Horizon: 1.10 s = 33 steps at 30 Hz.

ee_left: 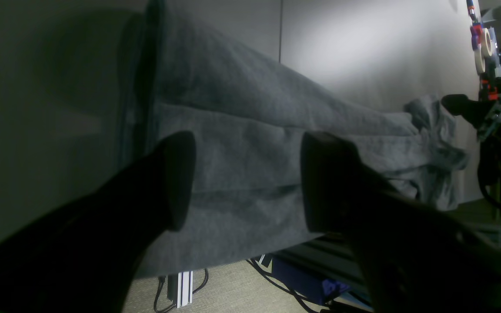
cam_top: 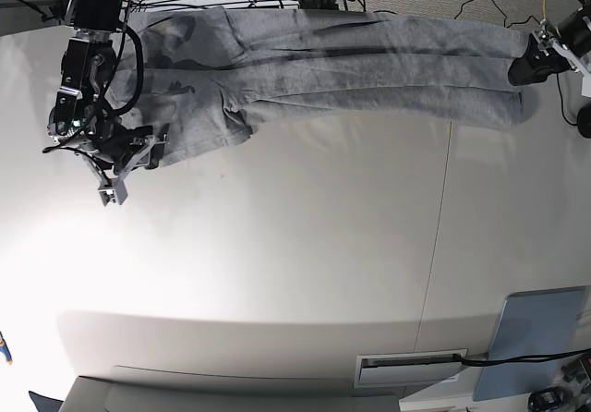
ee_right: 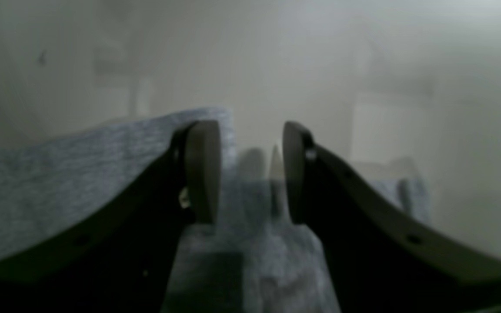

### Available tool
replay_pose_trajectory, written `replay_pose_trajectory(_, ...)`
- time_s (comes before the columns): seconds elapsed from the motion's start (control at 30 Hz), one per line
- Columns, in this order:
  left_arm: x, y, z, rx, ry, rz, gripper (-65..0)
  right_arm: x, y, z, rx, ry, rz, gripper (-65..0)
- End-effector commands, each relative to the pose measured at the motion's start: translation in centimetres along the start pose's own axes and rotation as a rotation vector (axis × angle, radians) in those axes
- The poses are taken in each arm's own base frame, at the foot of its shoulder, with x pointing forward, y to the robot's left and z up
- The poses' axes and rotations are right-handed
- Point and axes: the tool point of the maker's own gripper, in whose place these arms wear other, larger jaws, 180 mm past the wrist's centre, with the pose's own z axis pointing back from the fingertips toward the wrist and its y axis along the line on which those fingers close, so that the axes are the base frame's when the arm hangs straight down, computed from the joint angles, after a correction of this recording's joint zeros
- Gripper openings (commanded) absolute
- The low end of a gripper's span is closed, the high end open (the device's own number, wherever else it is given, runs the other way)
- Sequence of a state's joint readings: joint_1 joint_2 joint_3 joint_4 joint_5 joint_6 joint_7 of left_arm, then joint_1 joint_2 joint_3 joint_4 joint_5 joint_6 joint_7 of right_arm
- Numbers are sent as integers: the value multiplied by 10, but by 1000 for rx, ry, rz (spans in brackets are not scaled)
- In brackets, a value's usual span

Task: Fold the T-shirt properly
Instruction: 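Open the right gripper and move it back along the folded shirt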

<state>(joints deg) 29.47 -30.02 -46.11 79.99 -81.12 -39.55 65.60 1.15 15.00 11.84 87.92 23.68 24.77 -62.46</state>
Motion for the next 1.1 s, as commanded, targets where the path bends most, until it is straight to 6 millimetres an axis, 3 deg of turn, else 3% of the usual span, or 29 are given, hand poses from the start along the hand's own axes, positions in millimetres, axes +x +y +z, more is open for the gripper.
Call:
replay_pose_trajectory(0.0,15,-3,5,-9,-27,-35,-262,17,-2,5,3,-52,10,-410)
replay_pose_trajectory(0.23,15,-3,5,-9,-30,-35,-262,13,2,4,19,-29,28,-414)
replay_pose_trajectory(0.57,15,-3,5,-9,-30,-35,-262,12,20,-9,4,-7,192,-649)
replay_pose_trajectory(0.63,15,-3,5,-9,-30,-35,-262,18,23,-7,7,-36,198,-650)
replay_pose_trajectory(0.9,17,-3,5,-9,-37,-35,-262,59,37,27,-22,-158,286,-650)
replay_pose_trajectory(1.07,13,0,5,9,-19,-42,-262,59,51,53,-39,-181,350,-650)
